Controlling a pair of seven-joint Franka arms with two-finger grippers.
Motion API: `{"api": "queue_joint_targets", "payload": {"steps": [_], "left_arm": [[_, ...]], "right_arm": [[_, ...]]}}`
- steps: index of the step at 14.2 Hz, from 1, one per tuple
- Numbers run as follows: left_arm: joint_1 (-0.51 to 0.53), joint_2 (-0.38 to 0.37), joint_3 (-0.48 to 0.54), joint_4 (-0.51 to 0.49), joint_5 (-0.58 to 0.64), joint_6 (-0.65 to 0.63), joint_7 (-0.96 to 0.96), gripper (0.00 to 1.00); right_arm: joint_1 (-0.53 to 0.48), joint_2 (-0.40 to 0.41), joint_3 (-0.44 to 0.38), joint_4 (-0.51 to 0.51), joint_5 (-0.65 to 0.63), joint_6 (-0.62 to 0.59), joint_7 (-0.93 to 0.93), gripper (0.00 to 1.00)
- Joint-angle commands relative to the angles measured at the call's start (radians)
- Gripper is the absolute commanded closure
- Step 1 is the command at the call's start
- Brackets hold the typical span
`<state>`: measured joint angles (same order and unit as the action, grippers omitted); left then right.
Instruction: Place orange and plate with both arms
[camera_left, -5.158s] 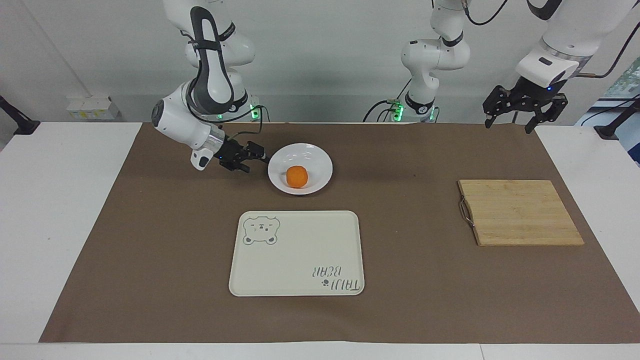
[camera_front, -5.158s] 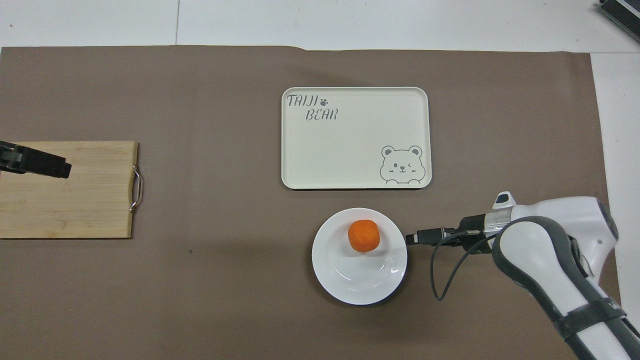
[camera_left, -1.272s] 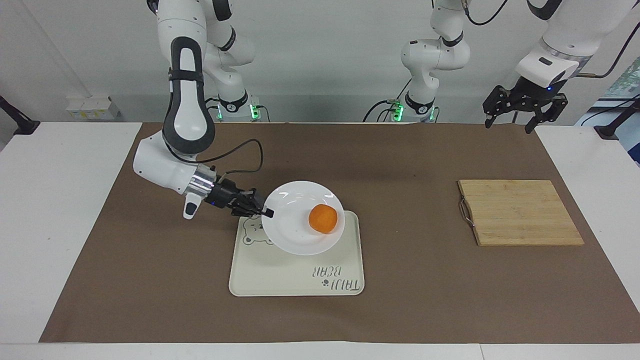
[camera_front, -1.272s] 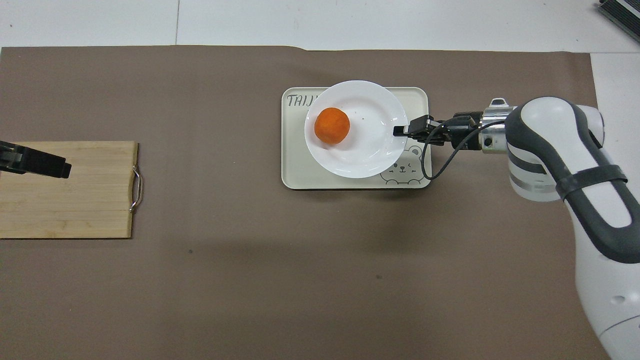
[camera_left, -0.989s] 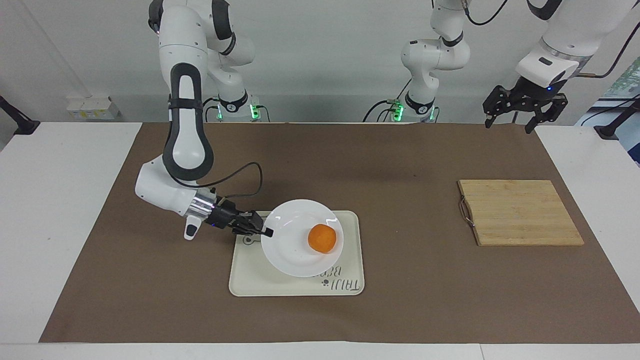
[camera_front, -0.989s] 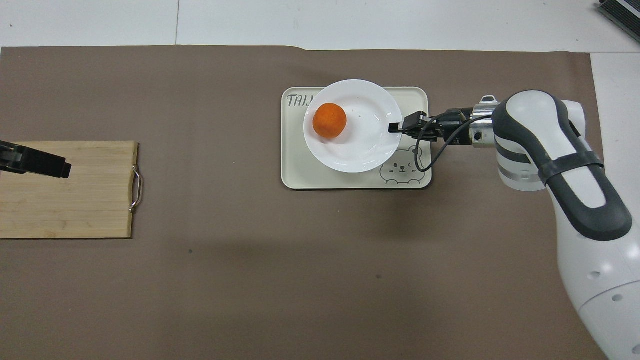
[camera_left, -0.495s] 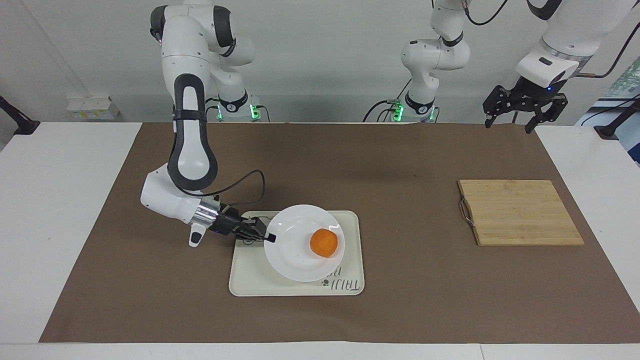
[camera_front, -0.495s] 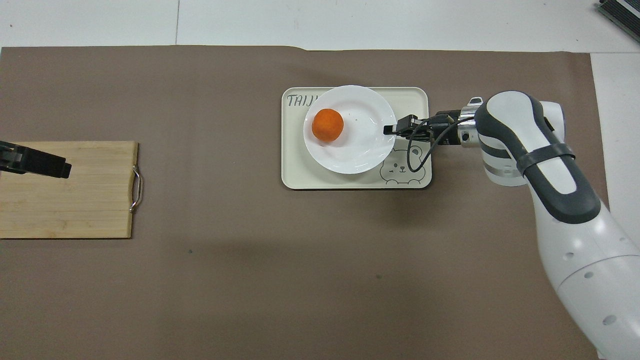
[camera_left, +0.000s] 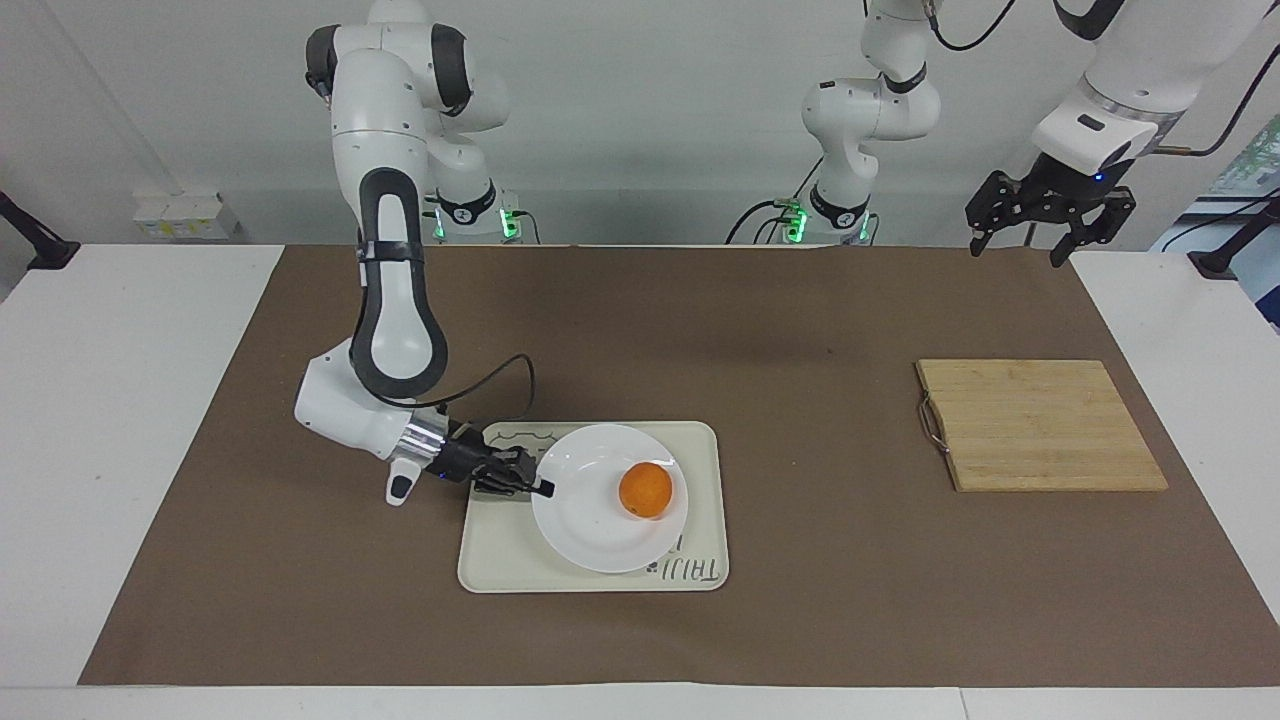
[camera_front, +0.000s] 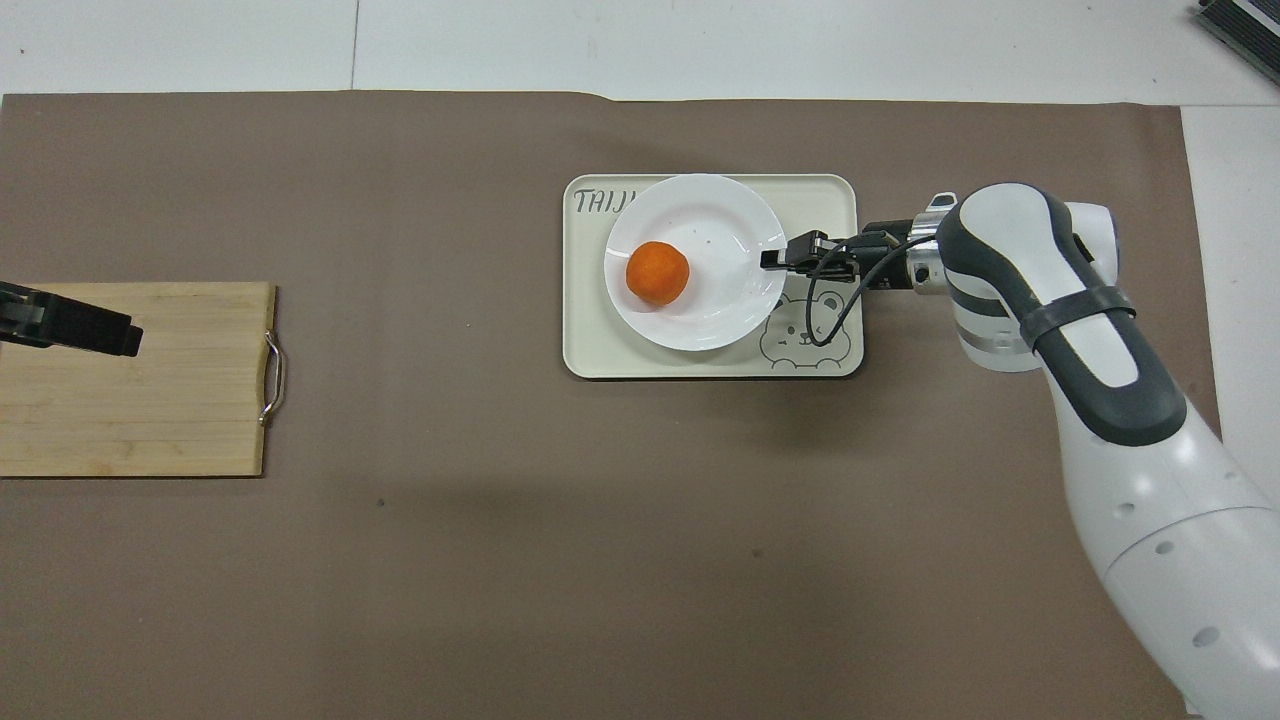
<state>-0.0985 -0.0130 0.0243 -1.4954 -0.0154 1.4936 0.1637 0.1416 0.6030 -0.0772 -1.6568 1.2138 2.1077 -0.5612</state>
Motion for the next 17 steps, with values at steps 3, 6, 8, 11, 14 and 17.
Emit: {"api": "queue_joint_targets", "payload": {"steps": [3, 6, 8, 11, 14, 17], "left_arm": [[0.008, -0.001, -0.006, 0.015, 0.014, -0.021, -0.001, 0.00], [0.008, -0.001, -0.006, 0.015, 0.014, -0.021, -0.001, 0.00], [0.008, -0.001, -0.006, 0.015, 0.014, -0.021, -0.001, 0.00], [0.008, -0.001, -0.006, 0.015, 0.014, -0.021, -0.001, 0.00], [0.008, -0.001, -0.006, 0.015, 0.014, -0.021, -0.001, 0.00], [0.008, -0.001, -0.006, 0.015, 0.014, -0.021, -0.001, 0.00]], "right_arm": [[-0.019, -0.005, -0.006, 0.022, -0.086, 0.011, -0.016, 0.00], [-0.020, -0.012, -0.012, 0.055, -0.154, 0.014, -0.008, 0.00], [-0.007, -0.035, -0.012, 0.058, -0.264, 0.070, 0.035, 0.00], [0.006, -0.081, -0.010, 0.068, -0.497, 0.089, 0.150, 0.00], [0.016, -0.155, -0.009, 0.080, -0.771, 0.077, 0.301, 0.00], [0.018, -0.250, -0.006, 0.078, -0.971, -0.052, 0.466, 0.00]]}}
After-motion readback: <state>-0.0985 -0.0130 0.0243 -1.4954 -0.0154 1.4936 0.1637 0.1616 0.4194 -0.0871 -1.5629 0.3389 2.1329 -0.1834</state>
